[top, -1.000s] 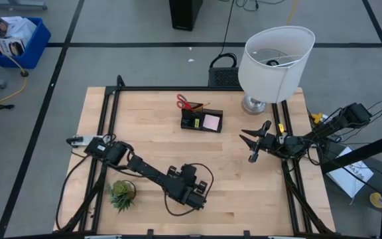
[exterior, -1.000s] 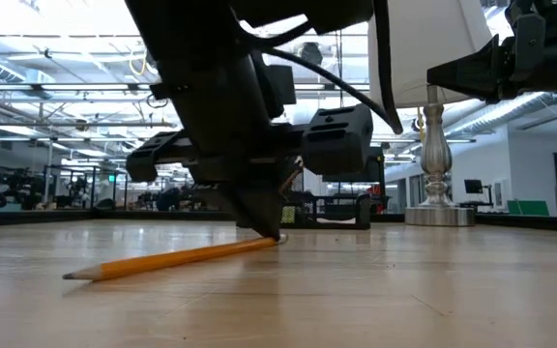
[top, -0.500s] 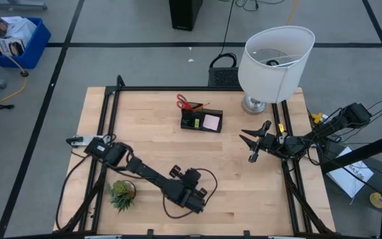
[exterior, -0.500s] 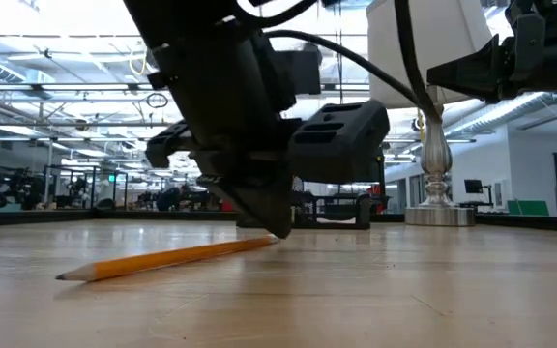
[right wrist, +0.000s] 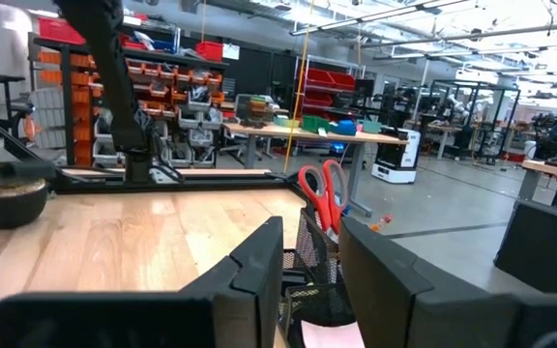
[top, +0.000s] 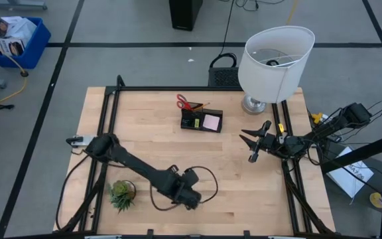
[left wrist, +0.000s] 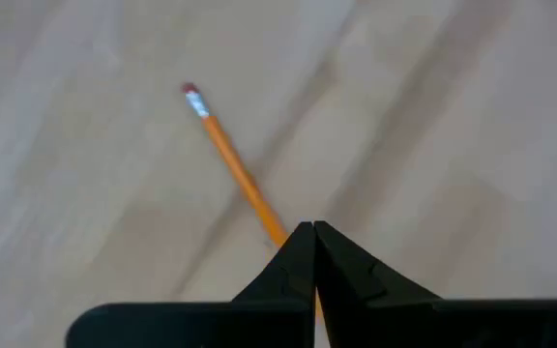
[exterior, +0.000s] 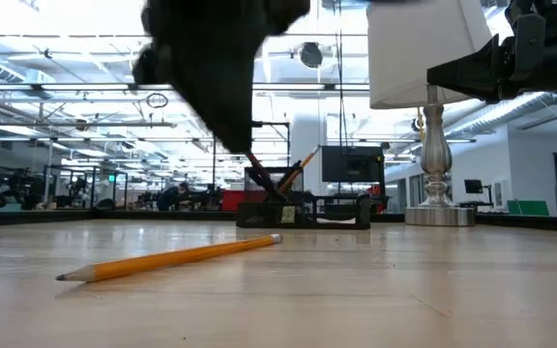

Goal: Pick and place office supplies into organizer
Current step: Put the yellow pencil into the desk organizer

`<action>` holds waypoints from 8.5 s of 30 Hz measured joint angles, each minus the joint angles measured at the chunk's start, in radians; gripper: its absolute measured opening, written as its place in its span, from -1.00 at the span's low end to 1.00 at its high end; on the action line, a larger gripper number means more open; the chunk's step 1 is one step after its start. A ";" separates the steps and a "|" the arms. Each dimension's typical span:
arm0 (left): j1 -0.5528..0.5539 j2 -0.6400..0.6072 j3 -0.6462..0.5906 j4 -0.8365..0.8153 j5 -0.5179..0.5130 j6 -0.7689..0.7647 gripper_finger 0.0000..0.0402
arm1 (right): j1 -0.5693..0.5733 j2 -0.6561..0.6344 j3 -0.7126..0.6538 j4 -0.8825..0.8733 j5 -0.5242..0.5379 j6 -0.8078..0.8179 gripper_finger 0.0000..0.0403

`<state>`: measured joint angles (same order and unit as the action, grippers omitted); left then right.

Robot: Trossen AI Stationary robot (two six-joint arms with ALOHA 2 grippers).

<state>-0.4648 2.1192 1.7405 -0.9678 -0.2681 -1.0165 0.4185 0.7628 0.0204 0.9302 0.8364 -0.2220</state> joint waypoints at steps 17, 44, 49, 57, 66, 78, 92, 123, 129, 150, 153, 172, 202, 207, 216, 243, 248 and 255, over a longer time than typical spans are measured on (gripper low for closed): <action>0.119 -0.033 -0.001 0.008 0.177 0.166 -0.94 | 0.000 0.000 0.000 0.002 0.000 0.000 -0.50; 0.237 0.133 0.002 0.028 0.270 0.022 -0.26 | 0.000 0.001 0.000 0.000 0.000 0.000 -0.50; 0.249 0.145 0.005 0.031 0.294 0.011 -0.28 | 0.000 0.002 0.000 -0.001 0.000 0.000 -0.50; 0.247 0.148 0.004 0.033 0.282 -0.015 -0.28 | 0.000 0.002 0.000 0.000 0.000 0.000 -0.50; 0.245 0.149 0.001 0.033 0.250 0.039 -0.80 | 0.000 0.001 0.000 0.000 0.000 0.000 -0.50; 0.237 0.142 -0.001 0.040 0.207 0.020 -0.88 | 0.000 0.001 0.000 0.000 0.000 0.000 -0.50; 0.234 0.137 -0.001 0.042 0.185 0.024 -0.93 | 0.000 0.002 0.000 0.000 0.000 0.000 -0.50; 0.178 0.009 0.023 -0.108 0.073 0.048 -0.94 | 0.000 0.001 0.000 0.001 0.000 0.000 -0.50; 0.104 -0.091 0.025 -0.166 -0.057 -0.050 -0.98 | 0.000 0.001 0.000 0.000 0.000 0.000 -0.50; 0.081 -0.075 -0.333 -0.026 0.174 -0.299 -0.93 | 0.000 0.001 0.000 0.000 0.000 0.000 -0.50; 0.089 -0.079 -0.355 0.075 0.174 -0.285 -0.94 | 0.000 0.000 0.000 0.000 0.000 0.000 -0.50; 0.169 -0.074 -0.347 0.593 0.140 -0.226 -0.94 | 0.000 0.001 0.000 0.000 0.000 0.000 -0.50; 0.136 -0.131 -0.347 0.601 -0.007 0.235 -0.57 | 0.000 0.001 0.000 0.000 0.000 0.000 -0.50; 0.153 -0.131 -0.347 0.604 -0.070 0.249 -0.18 | 0.000 0.001 0.000 0.000 0.000 0.025 -0.50; 0.105 -0.147 -0.347 0.595 -0.290 0.284 0.18 | -0.002 -0.003 0.000 0.039 0.001 0.255 -0.50; -0.093 -0.430 -1.056 1.964 -0.069 0.788 0.21 | 0.196 0.185 0.042 -0.001 -0.594 0.830 -0.50; -0.107 -0.432 -1.046 2.006 0.016 0.845 0.21 | 0.263 0.328 0.117 0.097 -0.529 0.778 -0.50; -0.126 -0.431 -1.045 2.031 0.000 0.873 0.21 | 0.329 0.594 0.270 0.167 -0.524 0.724 -0.50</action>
<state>-0.5911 1.6886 0.6956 1.0635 -0.2683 -0.1432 0.7480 1.3567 0.2899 1.0977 0.3122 0.5021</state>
